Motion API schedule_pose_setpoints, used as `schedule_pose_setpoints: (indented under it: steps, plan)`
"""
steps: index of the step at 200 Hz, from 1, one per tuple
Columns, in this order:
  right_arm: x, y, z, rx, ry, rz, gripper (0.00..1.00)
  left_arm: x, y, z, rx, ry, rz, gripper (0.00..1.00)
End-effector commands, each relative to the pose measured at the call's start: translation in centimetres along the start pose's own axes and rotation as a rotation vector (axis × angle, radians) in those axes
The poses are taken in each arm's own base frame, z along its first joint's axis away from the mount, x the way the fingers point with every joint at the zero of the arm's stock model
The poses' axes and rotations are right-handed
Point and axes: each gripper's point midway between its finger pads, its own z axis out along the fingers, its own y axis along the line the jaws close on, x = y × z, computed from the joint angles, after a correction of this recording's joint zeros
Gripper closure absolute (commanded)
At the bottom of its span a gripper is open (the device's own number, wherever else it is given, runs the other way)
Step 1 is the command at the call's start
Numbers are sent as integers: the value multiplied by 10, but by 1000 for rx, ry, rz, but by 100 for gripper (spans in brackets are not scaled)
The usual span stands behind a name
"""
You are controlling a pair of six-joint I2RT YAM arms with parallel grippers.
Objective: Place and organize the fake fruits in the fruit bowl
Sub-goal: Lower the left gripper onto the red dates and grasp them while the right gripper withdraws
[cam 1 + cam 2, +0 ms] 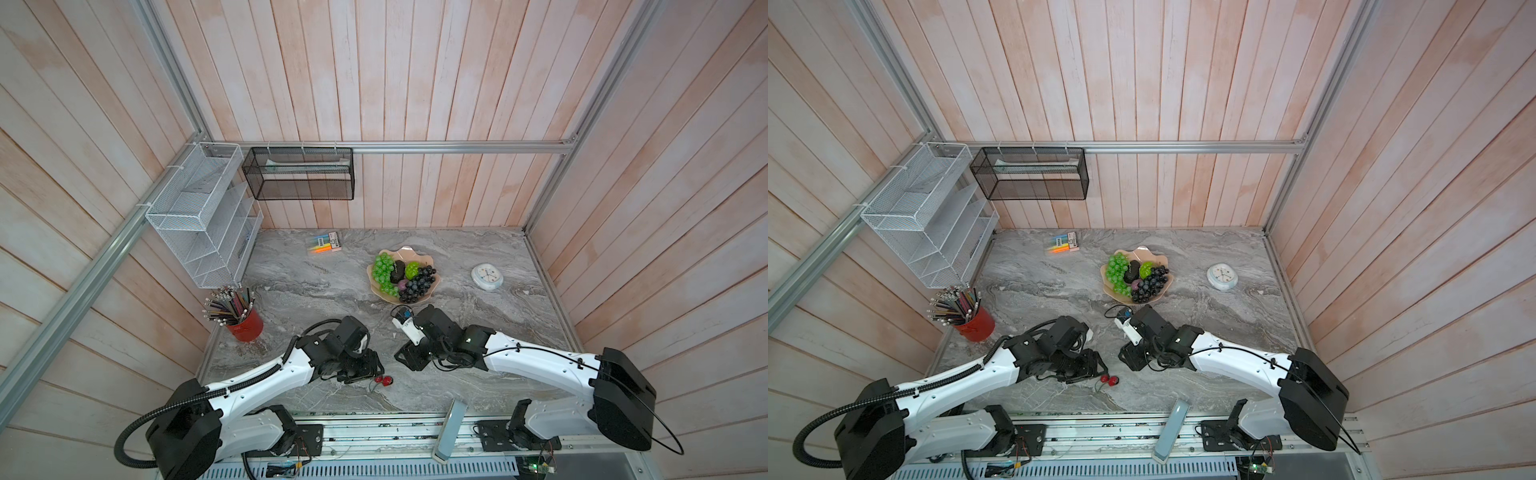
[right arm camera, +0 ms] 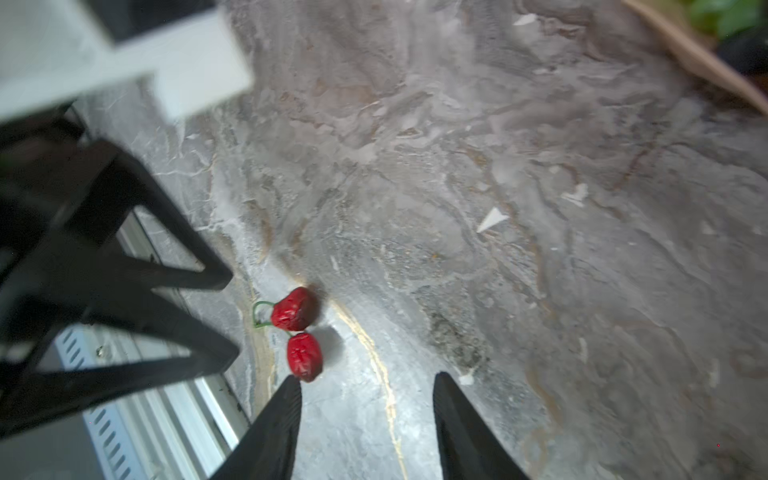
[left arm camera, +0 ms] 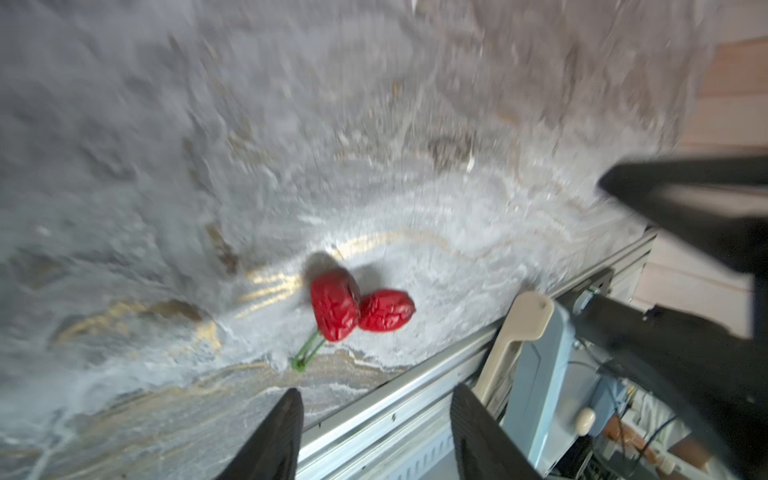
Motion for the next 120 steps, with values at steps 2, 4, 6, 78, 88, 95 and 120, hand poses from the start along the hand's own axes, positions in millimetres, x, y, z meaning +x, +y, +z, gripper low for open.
schedule_pose_setpoints:
  steps: [2, 4, 6, 78, 88, 95, 120]
  plan:
    - [-22, -22, -18, 8, -123, 112, 48, 12, 5, 7, -55, 1, -41, 41]
    - [-23, -25, -19, 12, -132, 124, 48, 14, 6, 7, -62, 5, -39, 41]
    - [-24, -28, -20, 13, -140, 132, 48, 14, 7, 8, -74, 4, -34, 41]
    - [-26, -77, -36, 61, -249, 283, 50, 6, 23, 33, -311, -5, 143, 48]
    - [-25, -78, -35, 59, -248, 286, 50, 4, 24, 33, -341, -11, 159, 48]
    - [-24, -78, -34, 57, -245, 288, 50, 2, 24, 34, -355, -13, 173, 48]
    - [-22, -80, -31, 60, -251, 291, 50, 0, 22, 44, -353, -4, 219, 49]
